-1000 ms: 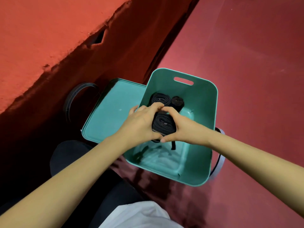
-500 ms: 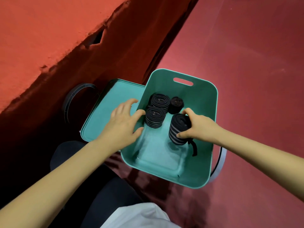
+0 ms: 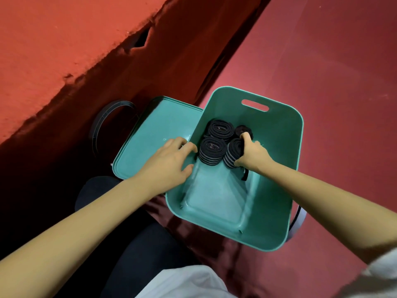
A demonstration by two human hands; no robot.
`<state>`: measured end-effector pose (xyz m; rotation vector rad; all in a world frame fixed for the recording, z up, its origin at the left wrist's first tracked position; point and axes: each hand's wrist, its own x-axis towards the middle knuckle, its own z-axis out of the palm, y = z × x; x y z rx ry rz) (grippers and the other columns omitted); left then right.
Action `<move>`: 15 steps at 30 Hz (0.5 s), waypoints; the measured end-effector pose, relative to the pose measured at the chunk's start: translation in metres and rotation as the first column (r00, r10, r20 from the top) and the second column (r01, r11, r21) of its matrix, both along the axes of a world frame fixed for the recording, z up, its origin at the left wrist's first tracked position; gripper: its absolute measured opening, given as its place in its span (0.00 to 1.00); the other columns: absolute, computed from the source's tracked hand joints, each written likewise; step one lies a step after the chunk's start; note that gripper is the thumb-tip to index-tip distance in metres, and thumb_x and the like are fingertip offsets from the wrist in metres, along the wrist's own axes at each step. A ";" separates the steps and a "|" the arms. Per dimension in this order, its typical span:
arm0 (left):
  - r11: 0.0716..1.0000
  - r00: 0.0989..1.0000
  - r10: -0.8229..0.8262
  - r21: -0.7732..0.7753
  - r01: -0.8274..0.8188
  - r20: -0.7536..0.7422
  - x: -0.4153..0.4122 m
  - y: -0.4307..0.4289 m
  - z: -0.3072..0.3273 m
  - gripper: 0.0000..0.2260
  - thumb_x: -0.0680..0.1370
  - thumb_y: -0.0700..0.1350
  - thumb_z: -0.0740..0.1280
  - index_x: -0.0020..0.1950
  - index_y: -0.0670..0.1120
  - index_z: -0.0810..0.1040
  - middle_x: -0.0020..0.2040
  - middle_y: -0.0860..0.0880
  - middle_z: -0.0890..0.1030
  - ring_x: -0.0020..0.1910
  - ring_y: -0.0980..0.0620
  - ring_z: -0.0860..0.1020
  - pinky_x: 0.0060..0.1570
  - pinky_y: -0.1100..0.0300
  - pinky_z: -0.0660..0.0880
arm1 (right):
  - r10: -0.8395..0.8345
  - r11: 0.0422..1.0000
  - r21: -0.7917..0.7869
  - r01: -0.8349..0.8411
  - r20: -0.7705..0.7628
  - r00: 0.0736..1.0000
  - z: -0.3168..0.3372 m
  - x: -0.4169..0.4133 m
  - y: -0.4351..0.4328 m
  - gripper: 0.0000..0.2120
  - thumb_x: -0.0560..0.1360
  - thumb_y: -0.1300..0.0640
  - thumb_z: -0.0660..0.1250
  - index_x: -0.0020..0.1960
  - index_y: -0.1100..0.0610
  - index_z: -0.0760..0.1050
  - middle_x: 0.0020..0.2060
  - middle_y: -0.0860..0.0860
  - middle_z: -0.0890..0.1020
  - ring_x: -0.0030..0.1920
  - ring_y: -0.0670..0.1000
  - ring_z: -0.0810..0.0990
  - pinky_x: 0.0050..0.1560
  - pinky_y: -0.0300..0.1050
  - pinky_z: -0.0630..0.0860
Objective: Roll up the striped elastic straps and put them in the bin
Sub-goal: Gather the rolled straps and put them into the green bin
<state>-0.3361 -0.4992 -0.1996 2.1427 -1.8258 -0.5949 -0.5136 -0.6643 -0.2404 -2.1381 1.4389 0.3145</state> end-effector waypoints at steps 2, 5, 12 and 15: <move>1.000 1.000 0.010 -0.014 -0.010 -0.013 -0.001 0.000 -0.001 0.17 0.77 0.46 0.67 0.65 0.47 0.72 0.61 0.47 0.71 0.62 0.47 0.68 0.64 0.52 0.66 | -0.022 0.999 0.037 0.021 0.033 0.999 -0.005 0.001 -0.002 0.31 0.70 0.64 0.70 0.68 0.55 0.59 0.53 0.62 0.69 0.42 0.60 0.71 0.42 0.47 0.69; 0.999 0.999 0.030 -0.011 -0.030 -0.028 -0.003 0.000 -0.001 0.17 0.77 0.46 0.67 0.65 0.48 0.72 0.60 0.48 0.71 0.61 0.48 0.68 0.63 0.53 0.67 | -0.015 0.996 0.083 0.009 0.075 0.997 -0.010 -0.003 -0.005 0.33 0.69 0.66 0.69 0.69 0.54 0.59 0.53 0.61 0.68 0.44 0.60 0.71 0.44 0.47 0.72; 0.999 0.998 0.048 -0.003 -0.049 -0.044 -0.003 -0.002 -0.001 0.17 0.77 0.47 0.67 0.65 0.48 0.72 0.60 0.49 0.70 0.61 0.49 0.68 0.63 0.53 0.67 | -0.003 0.997 0.076 -0.008 0.140 0.990 -0.014 -0.008 -0.012 0.41 0.67 0.61 0.77 0.74 0.52 0.60 0.58 0.63 0.72 0.58 0.62 0.74 0.56 0.47 0.70; 0.999 0.998 0.049 -0.008 -0.050 -0.045 -0.004 -0.002 -0.001 0.17 0.77 0.47 0.66 0.65 0.48 0.72 0.59 0.49 0.70 0.61 0.49 0.68 0.63 0.53 0.67 | 0.002 0.998 0.058 -0.011 0.141 0.990 -0.015 -0.007 -0.011 0.41 0.67 0.60 0.77 0.74 0.52 0.60 0.58 0.63 0.72 0.59 0.62 0.73 0.58 0.46 0.69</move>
